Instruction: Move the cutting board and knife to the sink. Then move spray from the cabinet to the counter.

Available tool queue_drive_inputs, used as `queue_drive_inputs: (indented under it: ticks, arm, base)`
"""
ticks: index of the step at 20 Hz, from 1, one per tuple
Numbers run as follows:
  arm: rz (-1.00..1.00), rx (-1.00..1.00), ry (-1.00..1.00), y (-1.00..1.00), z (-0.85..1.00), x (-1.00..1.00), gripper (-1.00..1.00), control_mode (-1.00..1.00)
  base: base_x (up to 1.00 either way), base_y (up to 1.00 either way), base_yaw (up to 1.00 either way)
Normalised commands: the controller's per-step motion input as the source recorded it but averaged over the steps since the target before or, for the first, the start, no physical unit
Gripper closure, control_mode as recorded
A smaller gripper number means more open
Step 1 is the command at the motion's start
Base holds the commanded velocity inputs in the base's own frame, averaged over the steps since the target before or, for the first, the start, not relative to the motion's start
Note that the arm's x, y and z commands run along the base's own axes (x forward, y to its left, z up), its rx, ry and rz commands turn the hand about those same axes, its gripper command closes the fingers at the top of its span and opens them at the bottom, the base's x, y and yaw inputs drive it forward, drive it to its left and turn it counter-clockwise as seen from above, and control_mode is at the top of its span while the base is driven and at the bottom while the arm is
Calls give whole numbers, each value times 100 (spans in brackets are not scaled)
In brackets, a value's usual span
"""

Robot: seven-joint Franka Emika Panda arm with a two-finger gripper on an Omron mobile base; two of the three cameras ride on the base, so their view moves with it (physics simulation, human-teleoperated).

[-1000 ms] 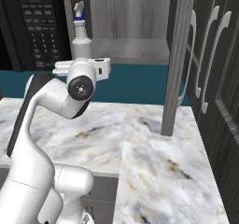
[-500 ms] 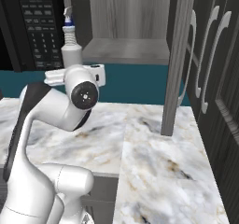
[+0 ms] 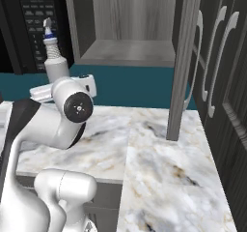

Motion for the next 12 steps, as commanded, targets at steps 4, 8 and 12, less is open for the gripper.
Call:
queue_drive_inputs:
  ticks: [4,8,12]
  arm:
    - [0,-6,0,44,-29,-28,100,-100]
    - [0,-4,0,34,-35,-19,100,-100]
    - [0,-2,1,27,-40,-14,100,-100]
  base:
    - [0,0,0]
    - [0,0,0]
    - [0,0,0]
